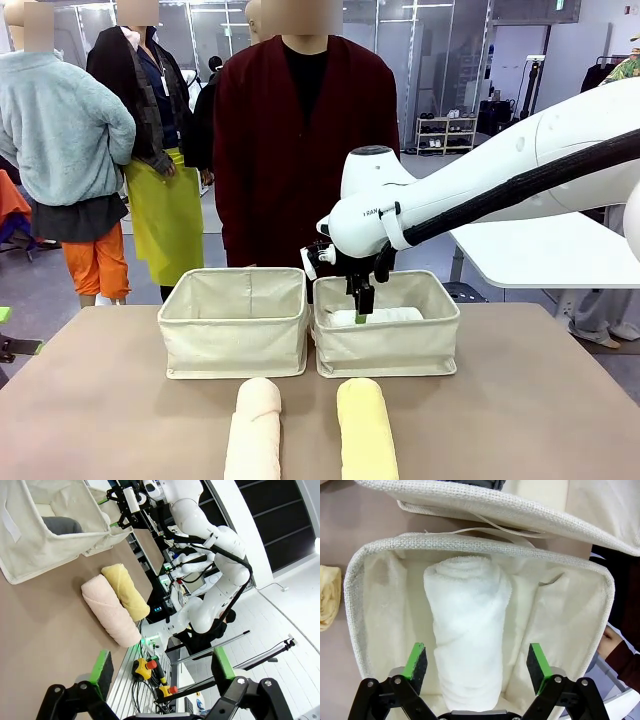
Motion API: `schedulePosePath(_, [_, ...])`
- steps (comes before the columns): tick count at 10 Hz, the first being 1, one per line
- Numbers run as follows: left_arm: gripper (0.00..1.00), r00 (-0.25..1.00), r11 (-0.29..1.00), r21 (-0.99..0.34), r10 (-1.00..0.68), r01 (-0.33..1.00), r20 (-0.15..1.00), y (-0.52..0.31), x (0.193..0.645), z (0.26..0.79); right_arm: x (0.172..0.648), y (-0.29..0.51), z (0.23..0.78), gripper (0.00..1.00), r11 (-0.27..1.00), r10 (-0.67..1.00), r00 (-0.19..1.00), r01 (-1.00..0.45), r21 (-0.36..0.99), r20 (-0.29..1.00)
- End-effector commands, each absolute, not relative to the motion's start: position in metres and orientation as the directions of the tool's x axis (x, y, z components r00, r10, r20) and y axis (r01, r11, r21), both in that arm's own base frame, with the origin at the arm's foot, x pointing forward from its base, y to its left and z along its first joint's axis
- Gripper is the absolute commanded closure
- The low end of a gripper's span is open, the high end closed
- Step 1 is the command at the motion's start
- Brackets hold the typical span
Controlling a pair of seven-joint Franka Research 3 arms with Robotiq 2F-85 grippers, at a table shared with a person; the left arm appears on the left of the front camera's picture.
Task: Divide the towels into two baskets.
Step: Pick up one hotel-folded towel from the bottom of the table and place it in the Fabric basket indicated by the person.
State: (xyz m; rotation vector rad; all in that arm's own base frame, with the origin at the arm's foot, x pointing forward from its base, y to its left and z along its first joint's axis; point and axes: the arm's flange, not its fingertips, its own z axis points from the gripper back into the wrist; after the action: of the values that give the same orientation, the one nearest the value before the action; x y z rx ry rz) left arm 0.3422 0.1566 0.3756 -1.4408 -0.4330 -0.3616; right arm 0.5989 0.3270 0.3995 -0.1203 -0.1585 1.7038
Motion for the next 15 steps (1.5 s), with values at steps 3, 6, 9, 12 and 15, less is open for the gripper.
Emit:
schedulePosePath(3, [0.00,0.868,0.114,-0.863,0.020,0.492,0.497,0.156,0.337,0.376,0.600,0.329,0.401,0.00,-0.143,0.989,-0.148,-0.973,-0.181,0.011])
schedulePosePath(6, [0.00,0.868,0.114,-0.863,0.020,0.492,0.497,0.156,0.337,0.376,0.586,0.316,0.416,0.00,-0.113,0.993,-0.120,-0.972,-0.205,0.021])
schedulePosePath(9, [0.00,0.868,0.114,-0.863,0.020,0.492,0.497,0.156,0.337,0.376,0.514,0.253,0.484,0.00,0.008,0.992,-0.017,-0.980,-0.199,0.124])
schedulePosePath(12, [0.00,0.868,0.114,-0.863,0.020,0.492,0.497,0.156,0.337,0.376,0.462,0.168,0.509,0.00,0.302,0.907,0.241,-0.944,-0.134,0.346])
schedulePosePath(15, [0.00,0.868,0.114,-0.863,0.020,0.492,0.497,0.156,0.337,0.376,0.431,0.080,0.514,0.00,0.431,0.754,0.416,-0.897,0.096,0.509])
